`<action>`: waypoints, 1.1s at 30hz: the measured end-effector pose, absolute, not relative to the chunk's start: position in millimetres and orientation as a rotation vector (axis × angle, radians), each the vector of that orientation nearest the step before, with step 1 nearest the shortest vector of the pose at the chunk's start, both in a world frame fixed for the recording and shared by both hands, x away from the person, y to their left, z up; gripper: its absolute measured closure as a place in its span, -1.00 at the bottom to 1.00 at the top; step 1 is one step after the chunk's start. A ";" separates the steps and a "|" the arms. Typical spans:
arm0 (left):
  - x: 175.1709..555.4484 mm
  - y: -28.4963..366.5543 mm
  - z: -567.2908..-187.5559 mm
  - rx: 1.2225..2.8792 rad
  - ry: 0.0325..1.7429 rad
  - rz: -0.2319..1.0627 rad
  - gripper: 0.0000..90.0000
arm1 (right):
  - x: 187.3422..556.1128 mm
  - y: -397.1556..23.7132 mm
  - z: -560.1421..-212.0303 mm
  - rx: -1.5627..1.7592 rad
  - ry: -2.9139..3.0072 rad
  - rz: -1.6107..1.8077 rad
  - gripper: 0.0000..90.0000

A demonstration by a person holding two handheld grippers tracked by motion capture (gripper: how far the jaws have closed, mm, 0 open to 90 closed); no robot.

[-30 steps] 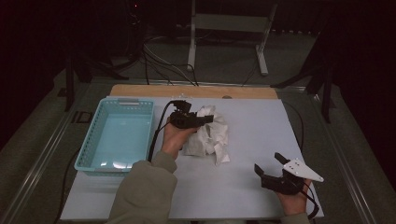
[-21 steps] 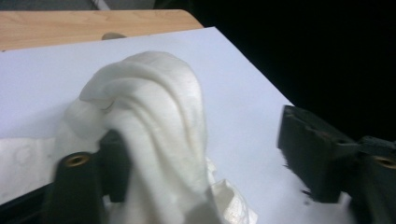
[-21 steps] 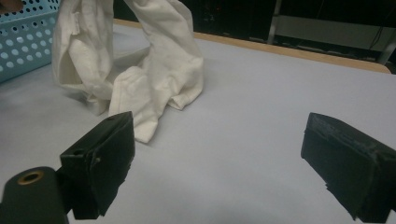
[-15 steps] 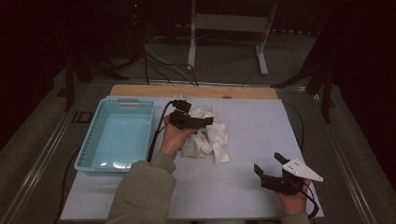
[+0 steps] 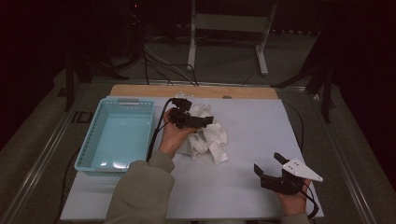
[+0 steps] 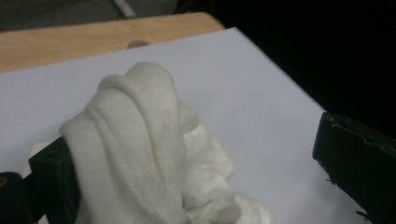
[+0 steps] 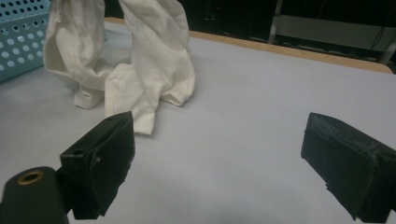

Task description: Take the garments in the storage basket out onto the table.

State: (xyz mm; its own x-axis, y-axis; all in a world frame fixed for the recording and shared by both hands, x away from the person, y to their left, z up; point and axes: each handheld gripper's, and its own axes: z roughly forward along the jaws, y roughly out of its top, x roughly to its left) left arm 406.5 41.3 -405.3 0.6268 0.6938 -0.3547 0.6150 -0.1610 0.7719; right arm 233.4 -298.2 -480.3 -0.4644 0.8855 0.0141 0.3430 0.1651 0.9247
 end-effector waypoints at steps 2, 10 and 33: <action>404.7 38.5 -401.8 1.845 1.023 0.095 -0.93 | 233.3 -298.3 -480.2 1.159 1.898 1.283 -0.78; 397.7 26.4 -391.5 1.858 0.951 0.135 -0.86 | 233.1 -298.8 -479.9 1.160 1.896 1.285 -0.78; 384.0 23.5 -364.3 1.881 0.868 0.293 -0.66 | 233.2 -298.7 -479.9 1.158 1.897 1.284 -0.78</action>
State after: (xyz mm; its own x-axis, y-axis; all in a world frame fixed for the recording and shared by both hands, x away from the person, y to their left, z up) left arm 384.0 23.5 -364.3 0.7129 0.6802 -0.1708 0.4371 -0.2404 0.8667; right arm 233.2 -298.7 -479.9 -0.4652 0.8851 0.0136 0.3415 0.1652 0.9253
